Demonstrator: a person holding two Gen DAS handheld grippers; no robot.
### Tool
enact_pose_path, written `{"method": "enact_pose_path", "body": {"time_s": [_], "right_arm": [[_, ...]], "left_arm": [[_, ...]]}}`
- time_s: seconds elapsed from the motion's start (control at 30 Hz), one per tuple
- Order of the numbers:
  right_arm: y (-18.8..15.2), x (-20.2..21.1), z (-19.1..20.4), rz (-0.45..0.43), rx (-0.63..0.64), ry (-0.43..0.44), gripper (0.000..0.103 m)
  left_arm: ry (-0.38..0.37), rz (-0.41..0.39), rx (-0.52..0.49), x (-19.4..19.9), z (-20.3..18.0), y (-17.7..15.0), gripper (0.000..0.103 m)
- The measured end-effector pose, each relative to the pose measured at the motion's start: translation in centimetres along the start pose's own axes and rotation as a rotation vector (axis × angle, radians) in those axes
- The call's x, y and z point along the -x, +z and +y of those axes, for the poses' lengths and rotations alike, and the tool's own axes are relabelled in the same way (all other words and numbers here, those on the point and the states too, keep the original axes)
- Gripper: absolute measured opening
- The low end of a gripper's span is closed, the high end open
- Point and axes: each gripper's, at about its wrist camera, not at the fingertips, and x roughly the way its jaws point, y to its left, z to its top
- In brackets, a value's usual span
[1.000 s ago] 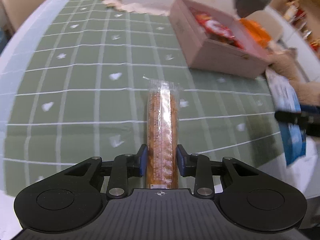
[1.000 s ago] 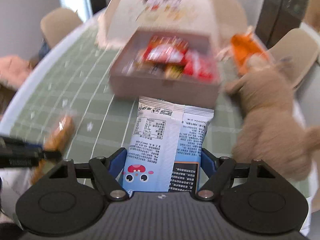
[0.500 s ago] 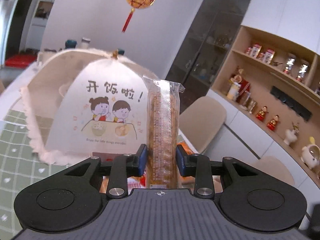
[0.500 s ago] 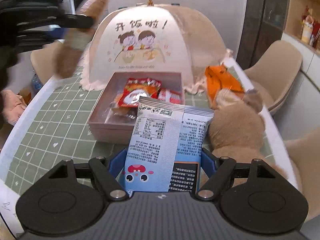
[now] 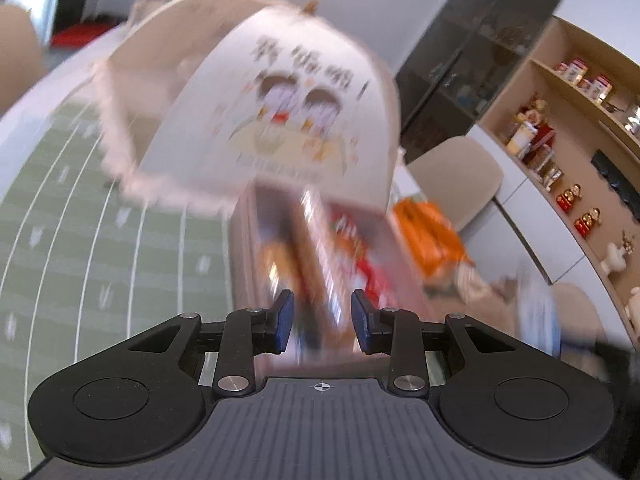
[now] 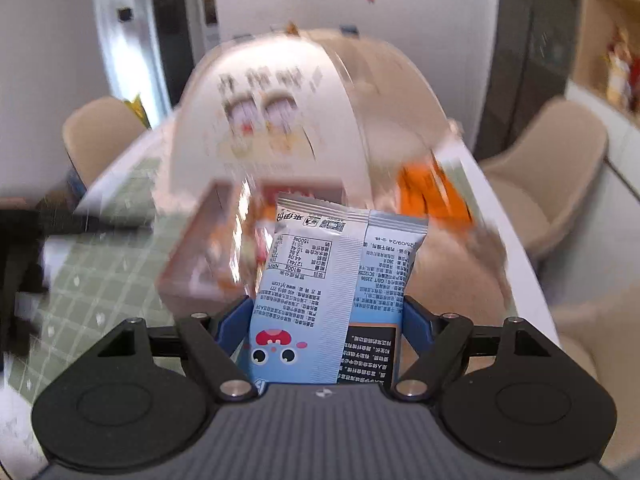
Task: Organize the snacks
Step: 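Drop the bread stick into the box with the left tool while the right tool drops the blue packet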
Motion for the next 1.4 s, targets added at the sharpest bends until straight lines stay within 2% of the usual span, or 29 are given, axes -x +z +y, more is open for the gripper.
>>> {"method": "enact_pose_path", "body": {"time_s": [0.13,0.2,0.3,0.43,0.57,0.6,0.63,0.73,0.77,0.93,1.0,1.1,1.2,1.27,1.4], "right_arm": [[4.8,-2.3,2.0,-0.116,0.078,-0.009,0.081],[6.9,-5.0,2.5,-0.121,0.068,0.006,0.087],[8.5,-10.1,2.7,-0.059,0.035,0.051,0.088],[8.2,-13.9,2.6,0.018,-0.035,0.056,0.088],[7.8,-14.4,2.0,0.004,-0.11,0.189,0.088],[7.8,-14.6,2.0,-0.008,-0.114,0.197,0.088],[7.7,-15.0,2.2,-0.009,-0.106,0.186,0.088],[7.2,-17.5,2.8,0.105,-0.07,0.104,0.088],[6.9,-17.8,2.7,0.108,-0.078,0.098,0.088],[6.1,-15.2,0.0,-0.067,-0.283,0.224,0.088],[6.2,-14.1,-0.4,-0.099,-0.315,0.232,0.088],[5.4,-12.1,0.2,-0.113,-0.274,0.157,0.088],[2.8,-10.2,1.4,-0.078,-0.211,0.095,0.088],[-0.1,-9.2,2.6,-0.029,-0.163,0.063,0.088],[-6.9,-7.2,5.2,0.014,-0.017,-0.021,0.088]], "left_arm": [[-0.01,0.054,0.1,1.3,1.3,-3.1,0.035],[-0.004,0.053,0.112,2.1,1.4,-4.0,0.035],[0.004,0.048,0.108,3.4,1.6,-4.8,0.035],[0.025,0.026,0.09,4.9,2.1,-5.4,0.035],[0.048,0.03,0.104,5.1,3.1,-5.7,0.035],[0.051,0.033,0.112,5.0,3.3,-5.8,0.035],[0.049,0.037,0.119,4.9,3.3,-5.9,0.035],[0.028,0.051,0.097,4.8,2.9,-6.0,0.035],[0.021,0.053,0.084,4.9,2.7,-6.1,0.035],[0.01,0.059,0.065,5.6,3.2,-6.5,0.035],[0.006,0.051,0.067,5.9,3.6,-6.6,0.035],[0.012,0.034,0.034,5.8,4.2,-7.2,0.035],[0.088,0.022,-0.034,4.6,4.2,-8.5,0.035],[0.143,-0.006,-0.09,3.7,3.5,-9.6,0.035],[0.219,-0.085,-0.221,2.1,1.9,-12.3,0.035]]}}
